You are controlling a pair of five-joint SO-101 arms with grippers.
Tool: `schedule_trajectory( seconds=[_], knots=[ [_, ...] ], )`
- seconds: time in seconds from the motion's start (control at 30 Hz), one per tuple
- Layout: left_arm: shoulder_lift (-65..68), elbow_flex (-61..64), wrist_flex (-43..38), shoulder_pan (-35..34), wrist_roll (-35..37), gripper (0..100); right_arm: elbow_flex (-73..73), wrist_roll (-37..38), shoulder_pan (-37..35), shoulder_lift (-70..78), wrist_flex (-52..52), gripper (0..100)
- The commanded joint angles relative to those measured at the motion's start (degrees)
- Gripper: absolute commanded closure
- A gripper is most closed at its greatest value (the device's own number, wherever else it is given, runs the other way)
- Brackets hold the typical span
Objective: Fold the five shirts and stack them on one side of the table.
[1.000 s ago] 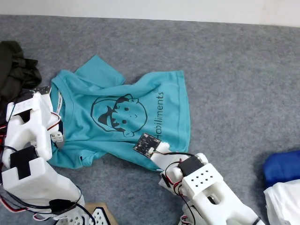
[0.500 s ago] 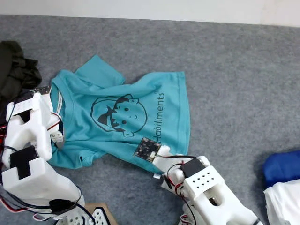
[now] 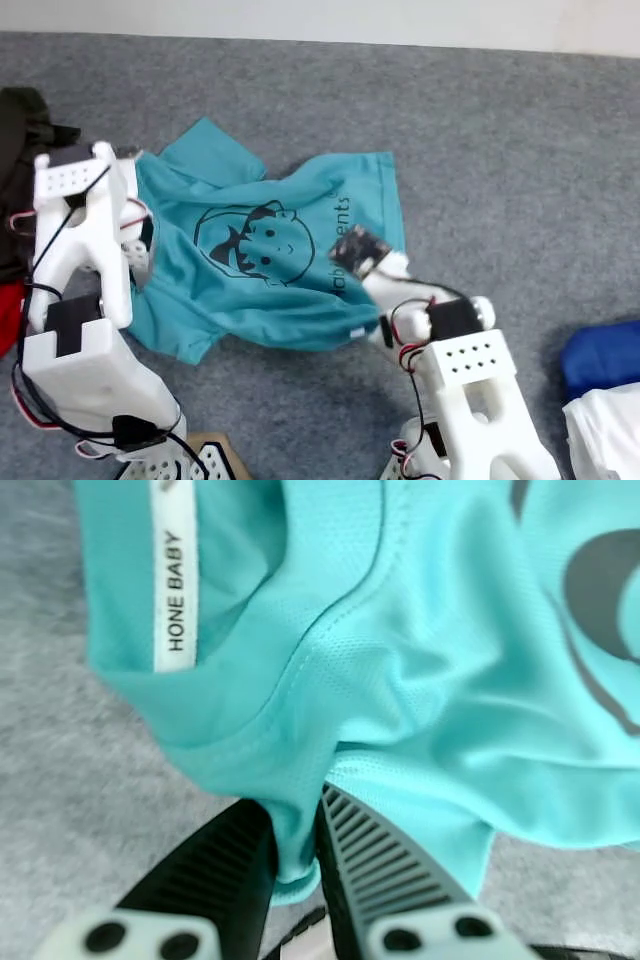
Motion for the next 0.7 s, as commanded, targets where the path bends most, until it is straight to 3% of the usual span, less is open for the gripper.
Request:
schedule_trajectory(
  seconds=[0.0,0.33,0.53,0.67],
  knots=[
    [-0.5,-7.1,3.1,1.2,-0.3,99,-8.0,-3.2,0.9,0.3,1.1,99.1],
    [-0.4,-18.2,3.0,1.5,-0.3,99,-9.4,-12.0,6.6,0.5,-14.3,99.1],
    [0.1,-24.2,2.9,2.9,0.0,99,-6.2,-12.7,7.8,0.5,-25.5,99.1],
    [0.2,-25.0,-3.3,3.7,6.9,99,-5.9,-12.7,7.9,0.8,-30.5,99.1]
  ],
)
